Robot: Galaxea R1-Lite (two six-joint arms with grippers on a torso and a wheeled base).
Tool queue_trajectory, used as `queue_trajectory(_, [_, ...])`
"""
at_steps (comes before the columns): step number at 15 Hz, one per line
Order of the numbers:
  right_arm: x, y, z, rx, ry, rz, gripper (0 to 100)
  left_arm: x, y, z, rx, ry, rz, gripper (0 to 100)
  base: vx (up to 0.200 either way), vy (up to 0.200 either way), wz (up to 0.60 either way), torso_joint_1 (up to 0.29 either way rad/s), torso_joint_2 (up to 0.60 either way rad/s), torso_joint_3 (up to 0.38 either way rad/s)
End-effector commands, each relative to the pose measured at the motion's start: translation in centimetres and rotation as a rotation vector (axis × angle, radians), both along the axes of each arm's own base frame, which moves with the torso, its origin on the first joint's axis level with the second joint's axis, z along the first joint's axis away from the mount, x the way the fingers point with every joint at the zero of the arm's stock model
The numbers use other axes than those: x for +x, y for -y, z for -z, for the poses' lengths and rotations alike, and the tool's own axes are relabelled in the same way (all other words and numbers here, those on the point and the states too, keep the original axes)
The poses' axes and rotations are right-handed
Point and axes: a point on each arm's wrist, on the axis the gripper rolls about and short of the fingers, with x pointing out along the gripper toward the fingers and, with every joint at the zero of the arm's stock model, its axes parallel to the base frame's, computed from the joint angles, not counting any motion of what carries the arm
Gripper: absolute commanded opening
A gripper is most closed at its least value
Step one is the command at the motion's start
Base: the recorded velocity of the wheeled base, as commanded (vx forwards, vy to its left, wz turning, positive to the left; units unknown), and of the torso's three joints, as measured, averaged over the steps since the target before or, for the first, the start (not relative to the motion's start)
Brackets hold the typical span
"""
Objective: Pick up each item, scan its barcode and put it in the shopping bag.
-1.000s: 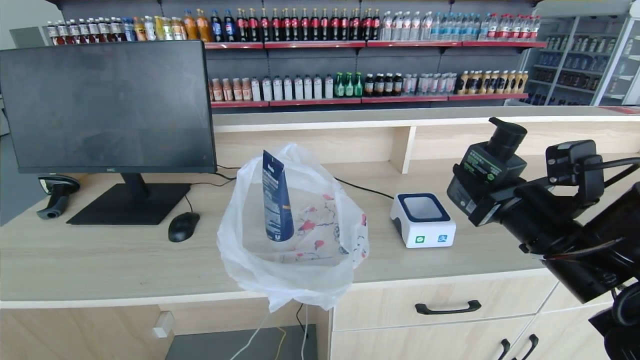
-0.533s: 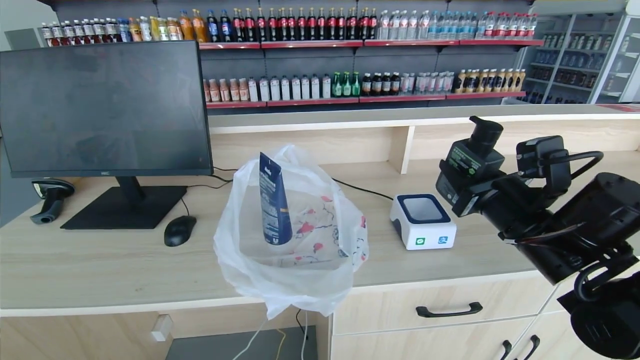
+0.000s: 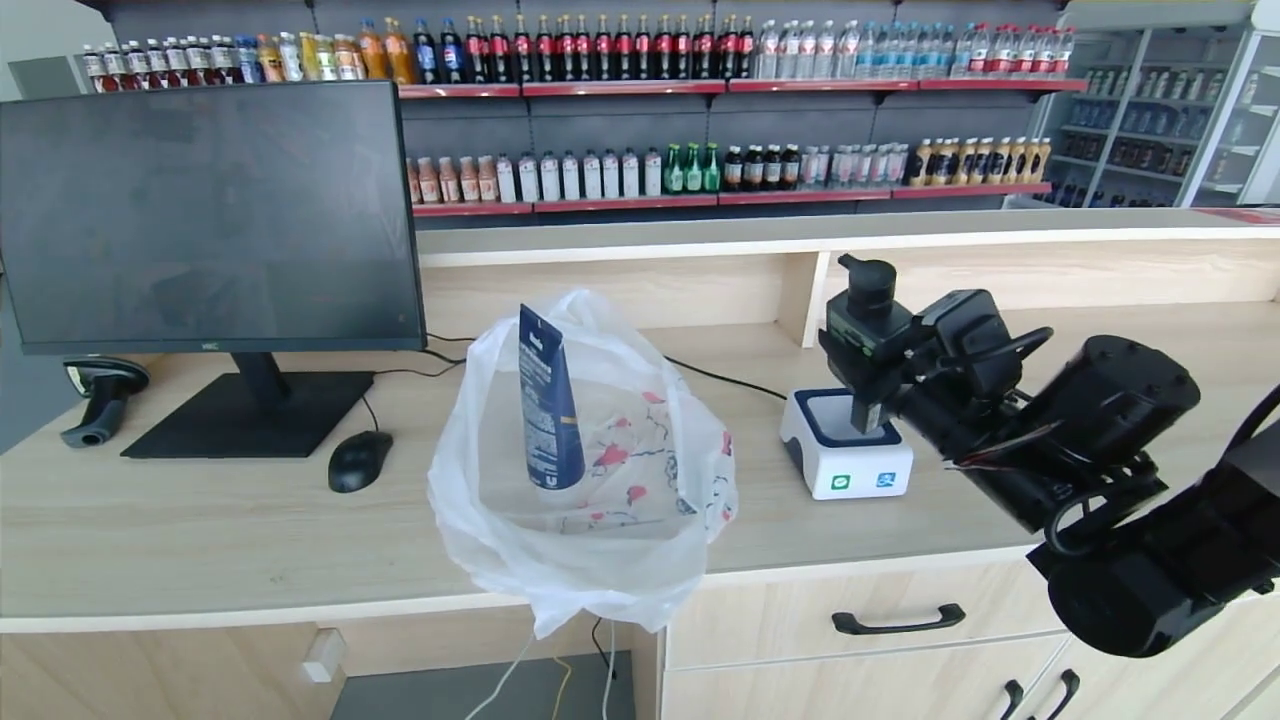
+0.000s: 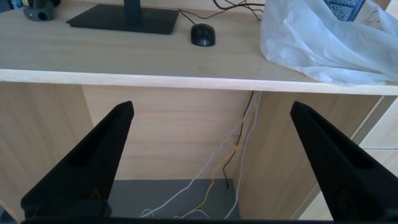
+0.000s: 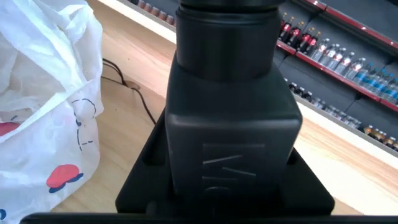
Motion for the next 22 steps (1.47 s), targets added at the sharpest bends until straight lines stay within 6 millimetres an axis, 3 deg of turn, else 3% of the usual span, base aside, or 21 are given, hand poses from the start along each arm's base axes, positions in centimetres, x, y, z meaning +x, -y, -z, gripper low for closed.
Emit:
queue_trajectory(1, [0.5,-0.1,0.9,-0.033,-0.011,0.007,0,0.0,0.0,0.0,0.000,0.000,-0.001,100,0.000,0.000,0.00,0.000,0.00,0.000])
queue_trajectory(5, [1.0,-0.1,1.6,-0.177,0.051,-0.034,0,0.0,0.0,0.0,0.004,-0.001,0.002,100,0.000,0.000,0.00,0.000,0.00,0.000])
queue_trajectory(11, [2.2,2.4,2.4,-0.328,0.118,-0.090,0,0.0,0.0,0.0,0.003,-0.001,0.002,100,0.000,0.000,0.00,0.000,0.00,0.000])
queue_trajectory(22, [3.2,2.6,4.0,-0.399,0.125,-0.101,0,0.0,0.0,0.0,0.001,0.002,0.000,100,0.000,0.000,0.00,0.000,0.00,0.000])
